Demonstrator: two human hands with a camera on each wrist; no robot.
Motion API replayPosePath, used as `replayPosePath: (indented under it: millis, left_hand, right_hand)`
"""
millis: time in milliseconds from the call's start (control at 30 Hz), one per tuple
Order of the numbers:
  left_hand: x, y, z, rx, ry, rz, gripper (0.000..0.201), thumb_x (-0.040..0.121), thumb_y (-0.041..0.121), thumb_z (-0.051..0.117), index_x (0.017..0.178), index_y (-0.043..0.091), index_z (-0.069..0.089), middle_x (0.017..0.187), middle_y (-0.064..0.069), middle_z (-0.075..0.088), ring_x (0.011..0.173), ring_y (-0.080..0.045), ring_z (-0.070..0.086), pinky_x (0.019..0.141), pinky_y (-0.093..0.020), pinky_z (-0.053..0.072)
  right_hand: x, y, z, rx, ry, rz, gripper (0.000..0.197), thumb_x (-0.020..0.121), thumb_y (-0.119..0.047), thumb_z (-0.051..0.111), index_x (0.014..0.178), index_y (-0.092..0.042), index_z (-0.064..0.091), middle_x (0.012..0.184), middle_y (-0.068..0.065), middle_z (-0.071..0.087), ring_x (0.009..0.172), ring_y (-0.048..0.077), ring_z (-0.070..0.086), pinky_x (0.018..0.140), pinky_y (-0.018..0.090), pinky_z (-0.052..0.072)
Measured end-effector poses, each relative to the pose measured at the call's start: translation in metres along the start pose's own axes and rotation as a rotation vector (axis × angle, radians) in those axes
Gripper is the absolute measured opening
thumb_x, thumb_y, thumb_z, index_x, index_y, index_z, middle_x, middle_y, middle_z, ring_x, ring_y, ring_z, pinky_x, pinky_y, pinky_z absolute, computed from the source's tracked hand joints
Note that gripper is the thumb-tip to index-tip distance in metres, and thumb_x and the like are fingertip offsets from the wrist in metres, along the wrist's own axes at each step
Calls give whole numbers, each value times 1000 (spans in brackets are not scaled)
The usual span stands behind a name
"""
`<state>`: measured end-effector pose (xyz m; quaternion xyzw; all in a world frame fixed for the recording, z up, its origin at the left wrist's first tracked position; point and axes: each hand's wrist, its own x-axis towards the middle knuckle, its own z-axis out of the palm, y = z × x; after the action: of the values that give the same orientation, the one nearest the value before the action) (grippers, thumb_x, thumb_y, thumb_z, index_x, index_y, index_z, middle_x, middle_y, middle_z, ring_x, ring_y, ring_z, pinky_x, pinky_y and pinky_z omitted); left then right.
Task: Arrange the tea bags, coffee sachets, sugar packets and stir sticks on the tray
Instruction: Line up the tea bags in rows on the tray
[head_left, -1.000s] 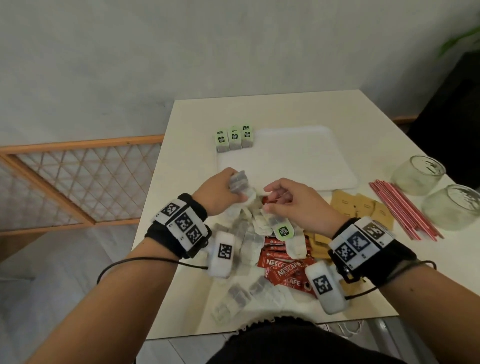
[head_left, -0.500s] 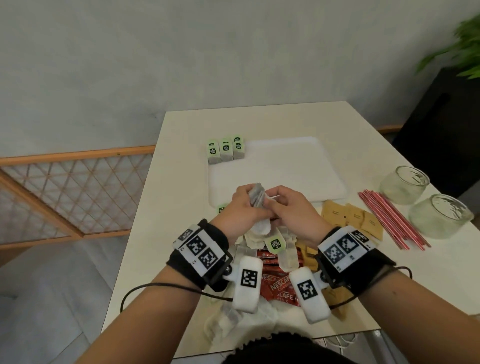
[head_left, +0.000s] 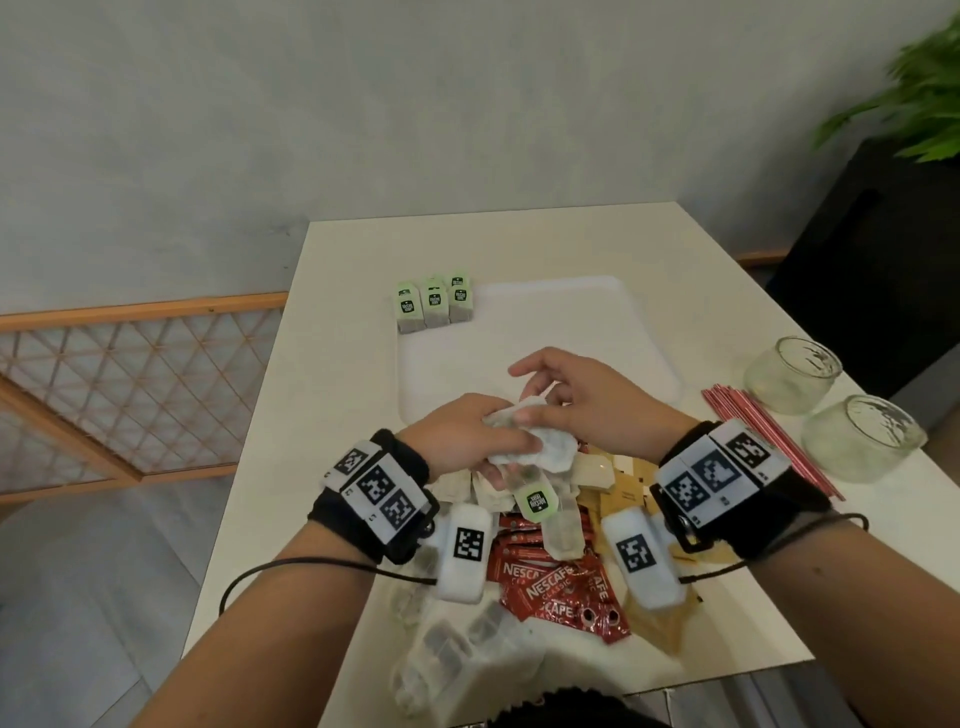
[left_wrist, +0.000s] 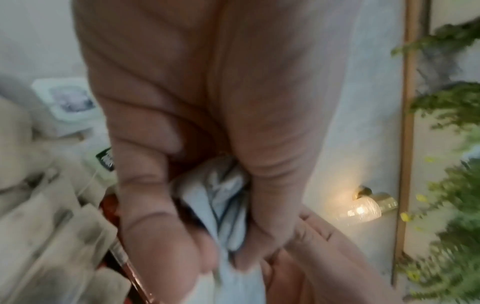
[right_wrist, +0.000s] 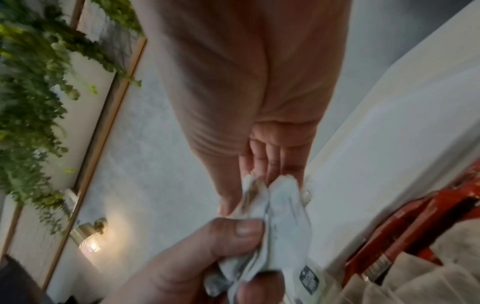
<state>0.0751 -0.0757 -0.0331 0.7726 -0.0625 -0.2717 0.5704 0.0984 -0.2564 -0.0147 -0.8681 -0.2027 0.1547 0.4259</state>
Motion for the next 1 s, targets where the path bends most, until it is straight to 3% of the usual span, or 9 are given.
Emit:
replayPosePath:
  millis: [67,133,200,267,400,567,733,833,1000]
  left_hand:
    - [3,-4,1,-141,95,8,20,88,14,68,103,1,65,79,-5,66,68,-14,65,64,-29,57]
    - [4,-8,2,-272,171,5,20,89,15,68,104,3,66,79,-3,65,68,-14,65,68,-30,58]
    - [4,-12,1,-346,224,-1,23,89,15,68,109,2,66,82,-5,67,68,-14,66,65,-29,59]
    - [3,-15,-2,-385,268,-14,25,90,13,67,111,1,65,89,-10,69,70,-16,69,64,-30,60]
    - [0,-21,-13,-333,345,-34,20,92,11,62,107,-3,62,94,-21,72,60,-22,68,58,-32,60]
    - [1,-28,-32,-339,488,-82,18,91,22,62,87,5,57,67,-8,51,46,-18,47,42,-26,42]
    - [7,-23,-52,-538,485,-164,18,94,25,55,95,7,60,85,-8,51,58,-17,54,50,-27,49]
    - [13,-21,-66,-646,463,-158,15,95,20,55,97,6,59,87,-10,54,64,-17,60,51,-26,53]
    - [25,-27,-93,-740,507,-73,8,94,6,59,91,-2,58,87,-15,60,79,-23,69,69,-31,61]
  right_hand:
    - [-1,1,-2,18,76,65,37,88,-39,67,121,-27,55,101,-7,62,78,6,58,69,18,43]
    - [-2,5,-4,-30,36,122,31,93,-39,61,121,-28,54,102,-5,61,80,5,60,72,21,45]
    - [-1,9,-1,23,-21,146,27,96,-24,59,123,-24,54,94,-1,59,80,10,66,76,25,51]
    - [-1,10,0,146,-6,158,28,96,-9,56,121,-20,53,79,-1,50,74,14,69,71,24,53]
    - [4,5,-5,251,101,132,21,95,-5,54,111,-19,54,67,-1,45,65,17,67,74,35,56]
    - [25,2,-13,270,125,146,14,96,-11,57,107,-12,65,81,7,63,68,11,65,70,21,56]
    - [59,6,-11,229,-18,154,30,92,3,57,121,-4,61,102,12,67,82,16,66,74,21,58]
    - [88,8,-2,191,-26,134,23,98,1,48,115,-1,64,91,11,69,71,14,65,70,21,58]
    - [145,18,15,53,-61,118,18,95,-6,58,107,-1,71,75,5,72,55,6,64,59,19,53]
